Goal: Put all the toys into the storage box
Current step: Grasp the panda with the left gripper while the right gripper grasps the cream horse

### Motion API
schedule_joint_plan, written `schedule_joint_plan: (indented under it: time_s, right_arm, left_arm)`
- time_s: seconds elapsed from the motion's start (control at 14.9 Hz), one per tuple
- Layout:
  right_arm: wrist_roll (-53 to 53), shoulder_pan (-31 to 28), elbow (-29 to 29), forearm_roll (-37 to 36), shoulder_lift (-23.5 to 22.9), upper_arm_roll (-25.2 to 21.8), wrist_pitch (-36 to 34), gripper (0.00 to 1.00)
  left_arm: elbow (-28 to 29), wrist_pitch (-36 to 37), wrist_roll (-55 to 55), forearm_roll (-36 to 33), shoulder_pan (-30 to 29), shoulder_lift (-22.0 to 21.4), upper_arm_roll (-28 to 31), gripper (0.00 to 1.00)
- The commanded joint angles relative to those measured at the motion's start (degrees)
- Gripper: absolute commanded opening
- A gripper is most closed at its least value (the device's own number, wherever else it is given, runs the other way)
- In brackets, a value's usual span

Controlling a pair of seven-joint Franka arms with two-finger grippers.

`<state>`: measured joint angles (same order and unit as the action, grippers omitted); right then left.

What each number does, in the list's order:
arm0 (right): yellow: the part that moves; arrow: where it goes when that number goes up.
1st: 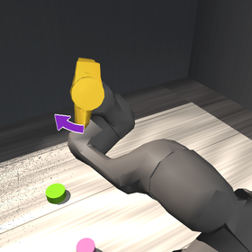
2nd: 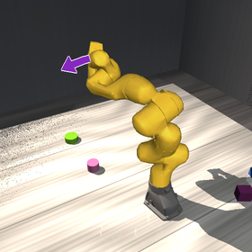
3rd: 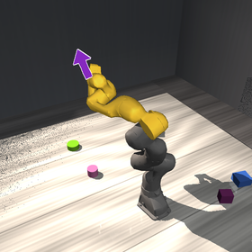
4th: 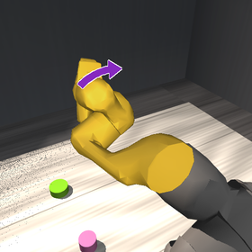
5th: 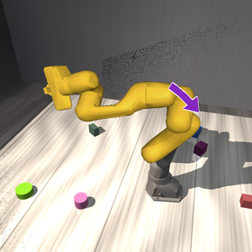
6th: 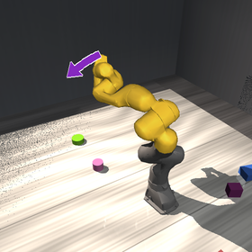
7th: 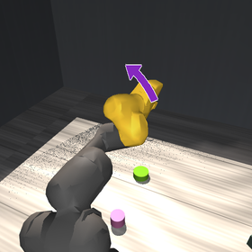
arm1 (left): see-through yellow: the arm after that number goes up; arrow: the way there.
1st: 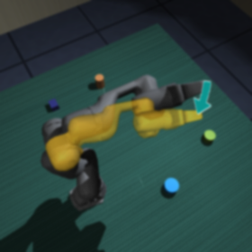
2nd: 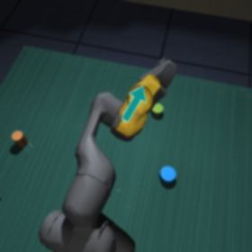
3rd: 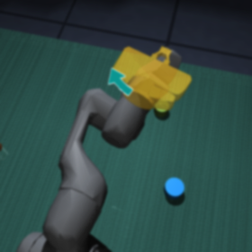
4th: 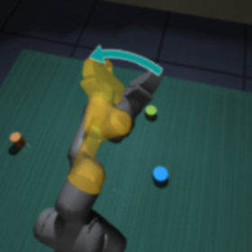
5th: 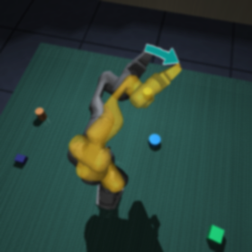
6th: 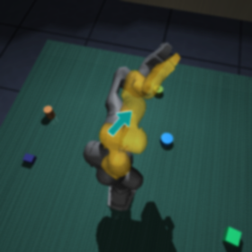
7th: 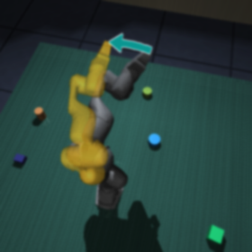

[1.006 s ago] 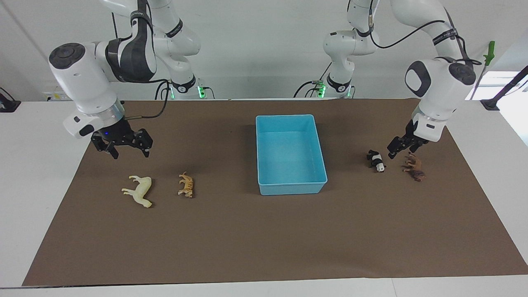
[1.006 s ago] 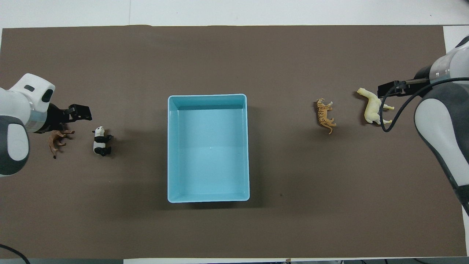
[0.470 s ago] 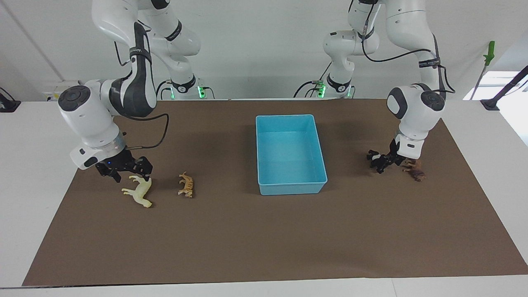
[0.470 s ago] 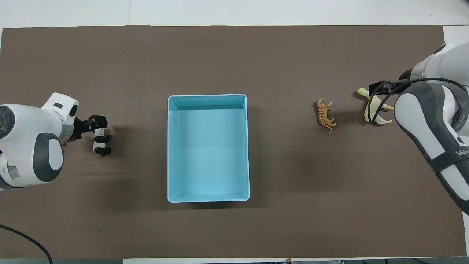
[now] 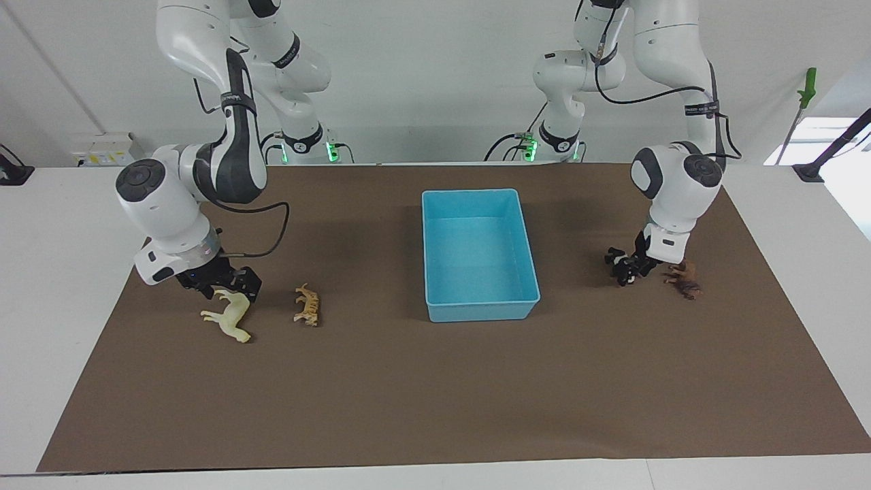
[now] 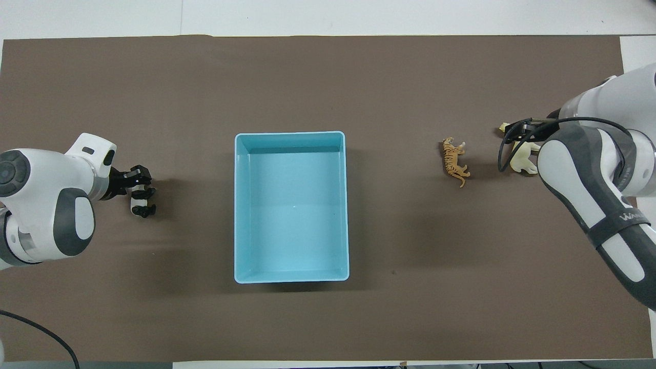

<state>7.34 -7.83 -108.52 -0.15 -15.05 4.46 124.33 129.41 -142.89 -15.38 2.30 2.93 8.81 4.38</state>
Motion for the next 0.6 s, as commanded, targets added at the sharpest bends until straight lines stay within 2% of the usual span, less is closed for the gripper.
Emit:
schedule_joint_plan:
  time_s: [0.0,0.13,0.4,0.54]
  right_arm:
    - [3.3,-0.5,-3.9,-1.2,1.8,0.2,1.4,0.99]
    - [3.7,-0.9,-5.6,-1.3,2.5,0.2,1.4,0.99]
    - [6.8,-1.6,-8.9,-1.3,3.7,0.1,1.5,0.99]
    - [6.5,-2.4,-9.9,-1.3,3.8,0.1,3.7,0.99]
  left_arm:
    - [0.2,1.1,-1.6,-1.0,0.9,-0.1,0.5,0.00]
    - [-1.6,3.0,-1.4,-1.0,0.9,0.0,0.6,0.00]
    - [-15.6,19.5,-2.5,-0.9,1.3,2.2,0.4,0.00]
    - [-20.8,25.0,-7.5,-0.6,3.2,2.2,0.2,0.00]
